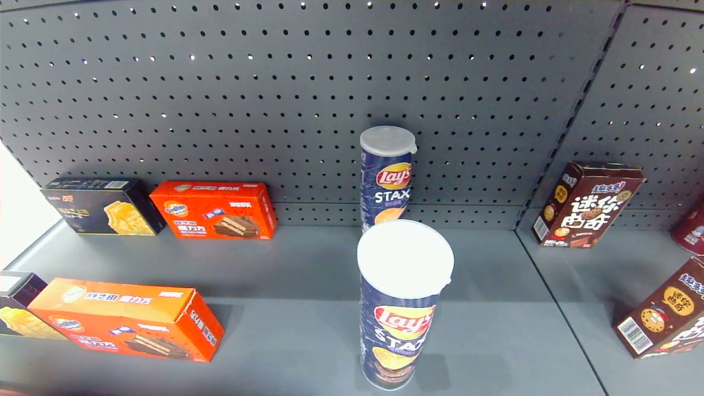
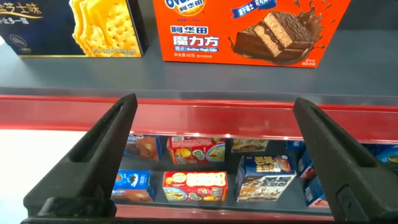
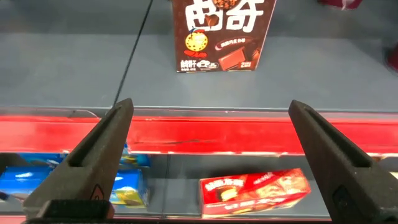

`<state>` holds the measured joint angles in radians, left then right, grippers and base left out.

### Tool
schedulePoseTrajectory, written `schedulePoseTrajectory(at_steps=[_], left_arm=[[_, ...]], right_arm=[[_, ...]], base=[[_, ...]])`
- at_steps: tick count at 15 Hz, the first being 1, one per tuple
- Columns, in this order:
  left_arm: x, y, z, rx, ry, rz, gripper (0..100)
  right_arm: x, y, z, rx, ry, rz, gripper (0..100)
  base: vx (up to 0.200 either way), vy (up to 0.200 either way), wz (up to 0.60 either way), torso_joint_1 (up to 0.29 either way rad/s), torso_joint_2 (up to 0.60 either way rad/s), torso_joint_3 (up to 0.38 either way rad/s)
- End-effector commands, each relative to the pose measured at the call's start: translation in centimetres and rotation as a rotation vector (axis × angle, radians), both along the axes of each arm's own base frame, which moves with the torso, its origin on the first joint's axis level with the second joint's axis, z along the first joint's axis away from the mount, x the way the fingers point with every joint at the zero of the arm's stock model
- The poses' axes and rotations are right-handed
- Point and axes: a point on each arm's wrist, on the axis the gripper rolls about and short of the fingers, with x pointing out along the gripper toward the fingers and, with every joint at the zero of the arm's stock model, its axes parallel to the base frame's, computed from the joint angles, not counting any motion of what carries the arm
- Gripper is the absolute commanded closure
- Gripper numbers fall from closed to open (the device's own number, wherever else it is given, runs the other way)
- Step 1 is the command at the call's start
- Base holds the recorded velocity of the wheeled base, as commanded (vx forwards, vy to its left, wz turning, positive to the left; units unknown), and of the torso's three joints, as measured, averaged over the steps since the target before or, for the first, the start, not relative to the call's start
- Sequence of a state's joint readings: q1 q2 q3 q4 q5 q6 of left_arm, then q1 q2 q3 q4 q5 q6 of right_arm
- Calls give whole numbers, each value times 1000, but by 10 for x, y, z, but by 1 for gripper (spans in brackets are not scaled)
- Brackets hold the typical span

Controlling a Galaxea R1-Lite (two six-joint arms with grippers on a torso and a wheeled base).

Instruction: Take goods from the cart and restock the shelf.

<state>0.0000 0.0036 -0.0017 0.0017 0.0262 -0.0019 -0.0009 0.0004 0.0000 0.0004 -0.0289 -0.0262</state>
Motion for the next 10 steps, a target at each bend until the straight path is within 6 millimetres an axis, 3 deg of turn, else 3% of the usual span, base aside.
schedulePoseTrajectory(at_steps=[1, 10], left_arm=[[0, 0, 0, 0, -1, 0, 0], [0, 0, 0, -1, -1, 3, 0]], right_arm=[[0, 0, 0, -3, -1, -5, 0], [0, 0, 0, 8, 0, -21, 0]], base=[[0, 0, 0, 0, 0, 0], [0, 0, 0, 0, 0, 0]])
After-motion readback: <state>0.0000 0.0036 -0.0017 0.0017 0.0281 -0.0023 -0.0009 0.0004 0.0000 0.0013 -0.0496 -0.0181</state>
